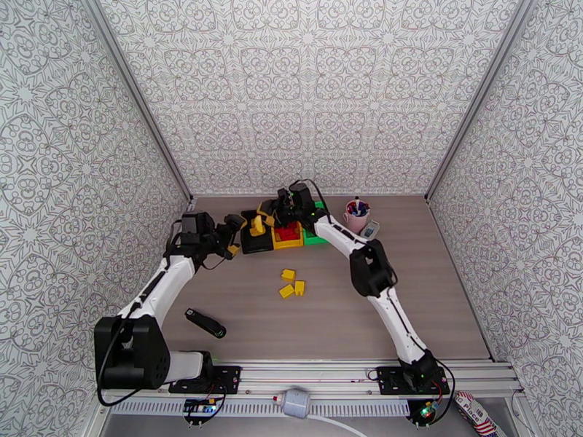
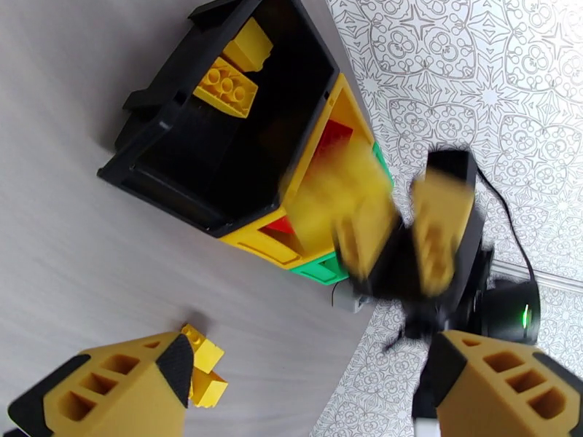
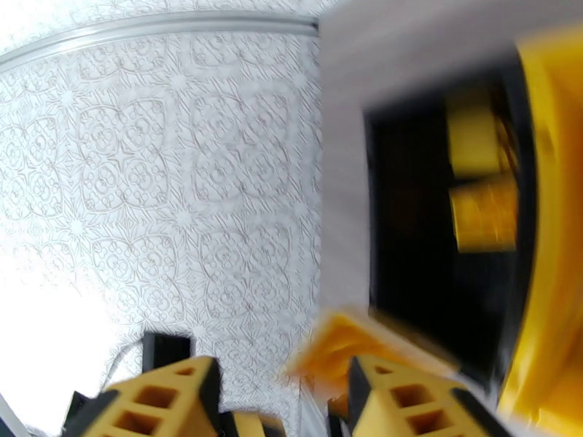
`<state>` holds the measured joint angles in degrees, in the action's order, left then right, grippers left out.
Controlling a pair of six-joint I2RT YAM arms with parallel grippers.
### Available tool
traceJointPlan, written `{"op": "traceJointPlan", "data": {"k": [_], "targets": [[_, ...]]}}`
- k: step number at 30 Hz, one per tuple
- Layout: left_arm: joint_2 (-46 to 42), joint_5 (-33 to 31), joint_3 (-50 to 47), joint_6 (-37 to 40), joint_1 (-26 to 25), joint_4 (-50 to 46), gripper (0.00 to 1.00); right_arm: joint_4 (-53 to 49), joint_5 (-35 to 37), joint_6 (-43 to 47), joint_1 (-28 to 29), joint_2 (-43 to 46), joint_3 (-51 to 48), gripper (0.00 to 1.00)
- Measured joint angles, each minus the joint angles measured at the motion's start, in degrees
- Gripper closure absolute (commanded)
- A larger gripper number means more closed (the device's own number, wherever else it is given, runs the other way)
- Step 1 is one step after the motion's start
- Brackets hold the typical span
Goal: Sort the legos into containers by color
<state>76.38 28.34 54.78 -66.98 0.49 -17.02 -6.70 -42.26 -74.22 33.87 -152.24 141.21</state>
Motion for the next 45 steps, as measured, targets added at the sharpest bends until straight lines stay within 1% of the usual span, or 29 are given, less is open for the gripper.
{"op": "traceJointPlan", "data": {"k": [2,5,9,12,15,20,25,30,33,40,45], "targets": [[-1.5,-0.1,-1.0,0.7,0.1,-1.6,0.09,-0.9,-0.4,-0.3,-0.4,-2.3,3.7,0.41],[-2.6,-0.1,-1.3,2.8,0.2,-4.3,0.10,-1.4,-0.6,-0.3,-0.8,-1.9,3.1,0.41],[-2.1,-0.9,-0.5,7.6,-0.1,-9.8,0.11,-2.1,-0.6,1.8,-0.8,3.4,-5.6,0.43],[0.0,-2.4,1.9,12.0,-1.7,-14.7,0.11,-5.2,-0.5,5.8,-0.8,9.2,-12.5,0.43],[2.1,-4.3,3.7,16.1,-5.2,-18.3,0.11,-10.4,0.4,11.1,-0.8,15.5,-17.1,0.43],[5.3,-7.7,5.2,20.4,-12.7,-22.3,0.11,-20.3,5.2,21.2,-0.8,27.5,-24.9,0.40],[9.9,-10.6,7.8,23.8,-19.4,-24.7,0.11,-27.3,11.1,27.4,-1.4,38.2,-38.2,0.41],[15.3,-12.4,12.2,28.0,-24.3,-26.8,0.11,-32.5,16.5,29.8,-3.8,45.3,-55.3,0.41],[19.8,-14.3,16.8,31.2,-27.0,-28.9,0.12,-34.4,18.8,30.4,-4.7,48.4,-63.1,0.40],[31.0,-19.6,27.1,38.3,-32.1,-34.8,0.13,-34.6,20.7,29.7,-4.6,58.8,-77.0,0.39],[37.3,-23.5,32.9,42.0,-33.4,-38.9,0.15,-33.9,20.9,28.2,-4.6,64.3,-83.6,0.39]]}}
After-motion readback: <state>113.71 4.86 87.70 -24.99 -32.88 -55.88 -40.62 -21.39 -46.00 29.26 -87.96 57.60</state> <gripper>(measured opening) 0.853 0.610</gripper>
